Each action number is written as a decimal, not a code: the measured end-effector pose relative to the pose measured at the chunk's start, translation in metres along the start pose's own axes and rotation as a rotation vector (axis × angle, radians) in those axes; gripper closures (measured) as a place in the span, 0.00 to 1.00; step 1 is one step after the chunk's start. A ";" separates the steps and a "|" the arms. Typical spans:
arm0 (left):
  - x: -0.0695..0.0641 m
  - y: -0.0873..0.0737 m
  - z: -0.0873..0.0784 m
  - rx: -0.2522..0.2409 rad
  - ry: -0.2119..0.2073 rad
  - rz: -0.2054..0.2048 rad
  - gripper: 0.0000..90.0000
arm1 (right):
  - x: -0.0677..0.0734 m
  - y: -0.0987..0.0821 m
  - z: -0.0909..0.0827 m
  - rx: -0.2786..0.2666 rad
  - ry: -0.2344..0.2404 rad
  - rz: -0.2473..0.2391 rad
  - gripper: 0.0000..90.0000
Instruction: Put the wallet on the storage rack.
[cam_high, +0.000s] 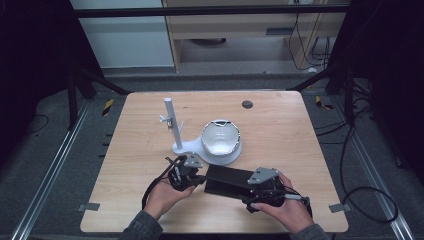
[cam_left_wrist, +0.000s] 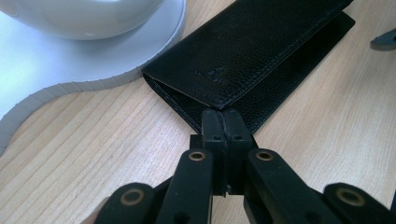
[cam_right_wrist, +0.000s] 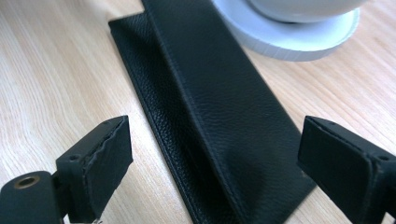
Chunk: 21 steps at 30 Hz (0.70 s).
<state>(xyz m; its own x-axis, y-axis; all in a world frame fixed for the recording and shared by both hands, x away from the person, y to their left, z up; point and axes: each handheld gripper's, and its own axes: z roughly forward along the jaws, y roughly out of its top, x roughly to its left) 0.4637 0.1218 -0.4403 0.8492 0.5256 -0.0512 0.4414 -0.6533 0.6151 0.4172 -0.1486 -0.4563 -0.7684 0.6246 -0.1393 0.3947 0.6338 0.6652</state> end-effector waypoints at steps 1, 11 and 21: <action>0.000 0.002 -0.001 0.002 0.003 0.000 1.00 | -0.001 0.004 0.003 0.019 -0.005 -0.018 0.12; 0.001 0.006 -0.005 -0.007 0.007 0.001 1.00 | -0.004 0.014 0.013 0.061 -0.011 -0.041 0.16; 0.000 0.008 -0.005 -0.002 0.013 0.006 1.00 | 0.000 0.022 0.025 0.081 -0.023 -0.057 0.21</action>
<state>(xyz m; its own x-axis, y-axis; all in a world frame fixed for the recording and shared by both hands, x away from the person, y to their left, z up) 0.4651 0.1195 -0.4314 0.8482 0.5284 -0.0375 0.4356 -0.6555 0.6169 0.4386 -0.1237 -0.4597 -0.7793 0.5964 -0.1923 0.3912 0.7028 0.5941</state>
